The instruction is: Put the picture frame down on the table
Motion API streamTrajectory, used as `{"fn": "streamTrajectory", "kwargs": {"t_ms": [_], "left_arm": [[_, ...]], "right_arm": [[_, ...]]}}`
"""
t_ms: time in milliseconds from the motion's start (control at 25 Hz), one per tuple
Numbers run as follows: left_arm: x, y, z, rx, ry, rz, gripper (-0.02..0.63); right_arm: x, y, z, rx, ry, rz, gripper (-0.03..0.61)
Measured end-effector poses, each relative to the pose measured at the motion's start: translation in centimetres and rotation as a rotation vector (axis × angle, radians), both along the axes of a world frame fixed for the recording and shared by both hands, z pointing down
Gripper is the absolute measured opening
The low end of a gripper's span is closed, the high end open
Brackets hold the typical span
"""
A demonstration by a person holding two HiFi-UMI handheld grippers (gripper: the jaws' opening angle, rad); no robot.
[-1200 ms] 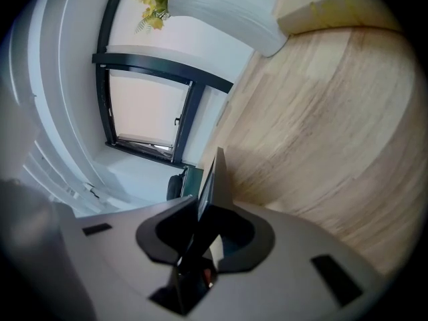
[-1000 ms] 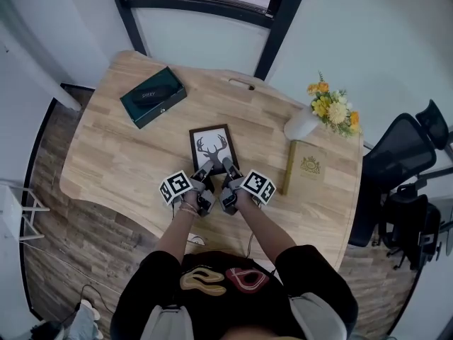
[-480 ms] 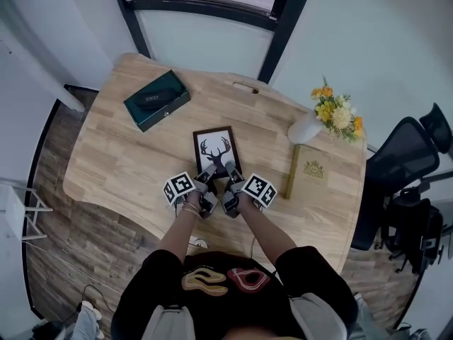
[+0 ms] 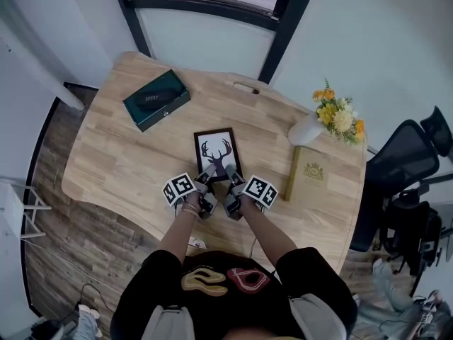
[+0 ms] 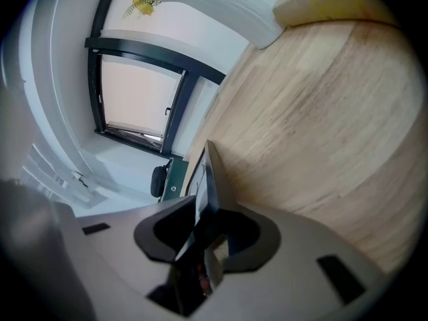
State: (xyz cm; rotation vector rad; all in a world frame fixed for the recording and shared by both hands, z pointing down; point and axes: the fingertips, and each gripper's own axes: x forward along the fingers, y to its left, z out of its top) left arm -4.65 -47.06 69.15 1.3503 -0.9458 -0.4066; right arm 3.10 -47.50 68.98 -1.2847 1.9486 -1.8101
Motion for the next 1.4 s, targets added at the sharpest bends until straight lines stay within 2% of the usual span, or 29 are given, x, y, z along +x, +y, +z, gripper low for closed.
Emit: {"fn": "streamTrajectory", "kwargs": {"t_ms": [80,240,400,560,680,800,960,1200,1400], "left_arm": [[-0.1,-0.1,0.0,0.006,-0.007,-0.003,0.169],[-0.8,-0.4,-0.3,0.02,-0.025,-0.043,0.211],[-1.7,-0.5,-0.7,0.044,-0.091,-0.062,0.261],[-2.2,-0.3,-0.6,0.045,-0.136,-0.067,0.272],[-2.0,-0.2,-1.0,0.061,-0.154,-0.059,0.275],[-2.1,0.1,-1.6,0.103,-0.233,-0.039,0.275],[-2.3,1.1,-2.3,0.155,-0.368,0.03,0.275],[-3.1,2.2,-3.8,0.238,-0.471,0.081,0.275],[-3.5,3.9,-5.0,0.299,-0.529,0.119,0.275]], "right_arm": [[0.0,0.1,0.1,-0.002,0.007,-0.013,0.123],[-0.3,0.3,-0.2,0.015,0.036,-0.025,0.2],[0.1,0.5,-0.4,0.03,0.09,-0.039,0.25],[0.6,1.1,-0.2,0.046,0.217,-0.07,0.288],[0.3,1.9,0.0,0.079,0.346,-0.156,0.301],[-0.1,2.6,0.1,0.103,0.419,-0.231,0.319],[0.0,2.9,0.2,0.105,0.434,-0.259,0.33],[-0.1,3.1,-0.2,0.111,0.39,-0.273,0.353],[0.1,3.3,-0.6,0.145,0.442,-0.3,0.353]]}}
